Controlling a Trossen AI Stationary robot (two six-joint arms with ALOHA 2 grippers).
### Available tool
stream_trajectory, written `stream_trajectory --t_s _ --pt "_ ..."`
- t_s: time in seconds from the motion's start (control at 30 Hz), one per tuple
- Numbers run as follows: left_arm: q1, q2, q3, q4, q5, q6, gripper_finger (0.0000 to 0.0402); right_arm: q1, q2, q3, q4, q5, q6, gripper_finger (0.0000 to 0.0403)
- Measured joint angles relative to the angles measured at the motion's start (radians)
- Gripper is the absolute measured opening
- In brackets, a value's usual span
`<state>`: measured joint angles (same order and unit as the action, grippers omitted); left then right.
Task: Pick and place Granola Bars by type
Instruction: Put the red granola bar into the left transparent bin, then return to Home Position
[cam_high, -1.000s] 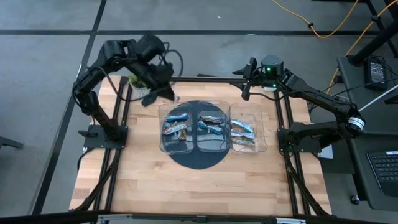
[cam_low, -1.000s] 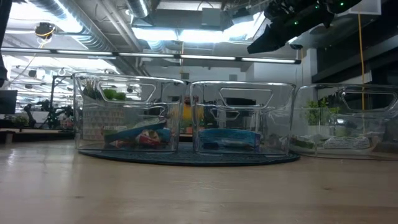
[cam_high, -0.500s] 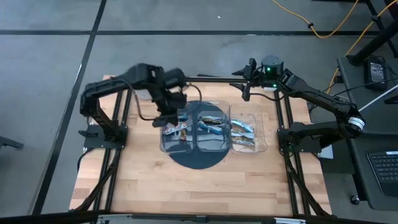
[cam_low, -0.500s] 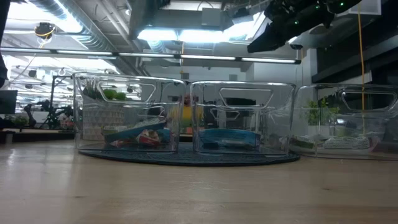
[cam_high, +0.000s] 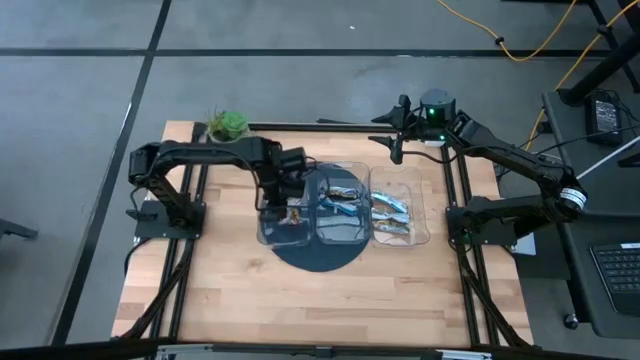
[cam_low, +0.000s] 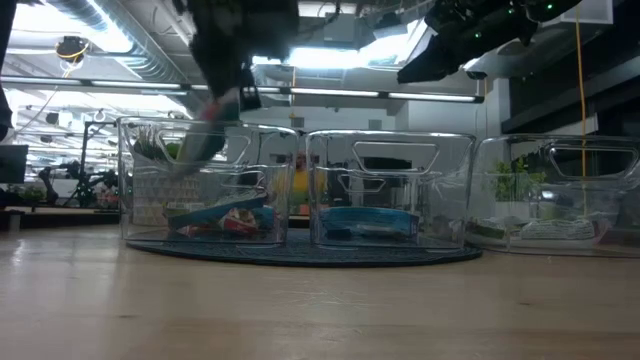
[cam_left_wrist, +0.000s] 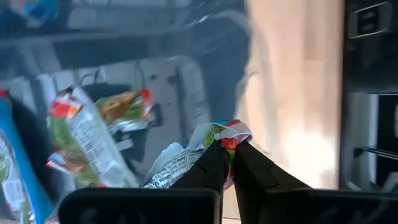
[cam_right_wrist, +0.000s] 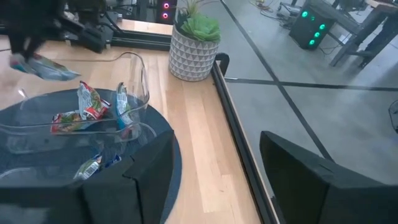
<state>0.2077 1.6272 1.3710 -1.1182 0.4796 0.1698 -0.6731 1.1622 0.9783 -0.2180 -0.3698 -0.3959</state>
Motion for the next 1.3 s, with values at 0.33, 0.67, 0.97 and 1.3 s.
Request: stream_trajectory --t_s 0.33,0.67,0.97,1.3 --pt "0.0 0.0 -0.089 0.079 -0.071 -0.053 0.0072 0.0 0.0 0.0 0.009 -0.001 -0.006 0.0239" --pt "0.015 -0.03 0.06 -0.112 -0.193 -0.039 0.0203 0.0 0.0 0.0 0.013 0.0 -0.001 0.0239" --pt "0.13 -0.514 -0.001 0.168 -0.185 -0.034 0.0184 0.003 0.0 0.0 0.011 0.001 0.079 0.0239" --pt "0.1 -1.321 -0.78 1.045 -0.153 -0.339 0.0149 0.003 0.0 0.0 0.009 0.002 0.132 0.0239"
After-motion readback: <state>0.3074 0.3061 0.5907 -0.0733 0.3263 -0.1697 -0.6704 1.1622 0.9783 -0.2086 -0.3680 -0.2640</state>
